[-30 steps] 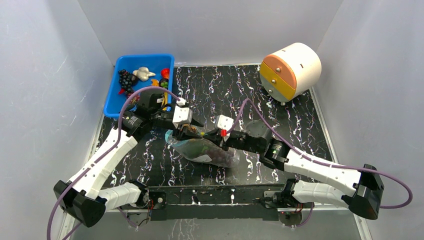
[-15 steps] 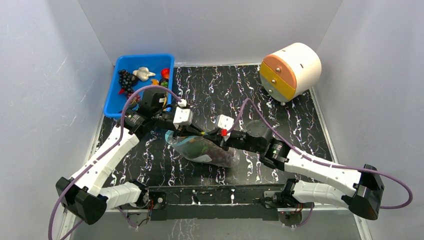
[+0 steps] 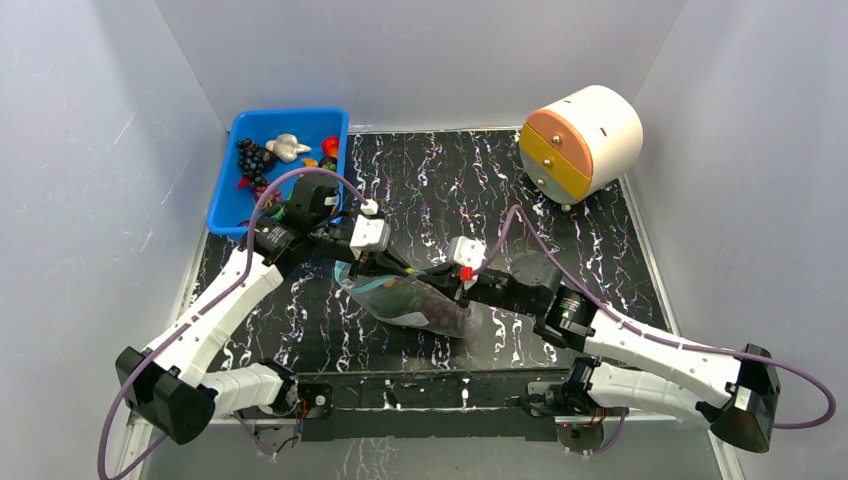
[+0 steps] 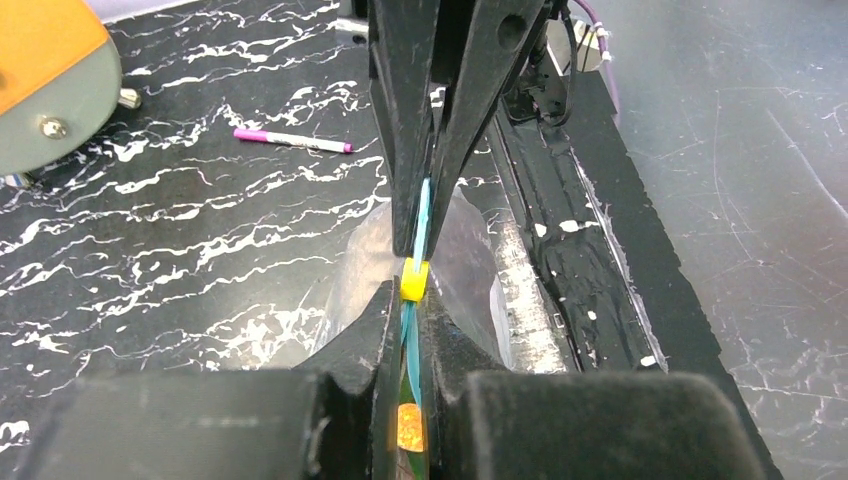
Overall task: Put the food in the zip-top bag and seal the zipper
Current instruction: Zip the zipper food storage bag at the center of the board.
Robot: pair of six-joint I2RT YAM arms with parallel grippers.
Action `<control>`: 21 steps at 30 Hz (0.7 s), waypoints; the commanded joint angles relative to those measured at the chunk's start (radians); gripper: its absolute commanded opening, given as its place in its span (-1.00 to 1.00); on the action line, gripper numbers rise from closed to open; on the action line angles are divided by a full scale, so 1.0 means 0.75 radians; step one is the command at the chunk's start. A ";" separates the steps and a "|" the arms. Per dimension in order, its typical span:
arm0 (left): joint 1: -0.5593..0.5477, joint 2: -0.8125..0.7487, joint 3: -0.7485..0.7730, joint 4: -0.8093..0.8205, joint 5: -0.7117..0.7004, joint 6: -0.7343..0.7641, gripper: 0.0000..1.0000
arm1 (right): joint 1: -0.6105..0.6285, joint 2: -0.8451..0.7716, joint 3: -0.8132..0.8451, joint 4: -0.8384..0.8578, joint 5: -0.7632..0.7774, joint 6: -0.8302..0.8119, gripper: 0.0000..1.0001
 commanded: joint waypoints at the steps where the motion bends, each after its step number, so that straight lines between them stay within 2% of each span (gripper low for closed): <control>1: 0.013 0.008 0.037 -0.081 -0.055 0.012 -1.00 | 0.000 -0.123 -0.031 0.160 0.045 0.039 -1.00; 8: 0.015 -0.036 0.007 -0.089 -0.136 -0.009 -1.00 | 0.000 -0.202 -0.062 0.139 0.131 0.052 -1.00; 14: 0.014 -0.071 0.004 -0.023 -0.114 -0.062 -1.00 | 0.002 -0.197 -0.056 0.120 0.078 0.082 -1.00; 17: 0.015 -0.069 0.021 0.005 -0.086 -0.084 -1.00 | 0.001 -0.156 0.002 0.087 0.038 0.080 -0.57; 21: 0.014 -0.057 0.044 0.002 -0.058 -0.081 -1.00 | 0.001 -0.072 0.090 0.042 -0.022 0.061 -0.32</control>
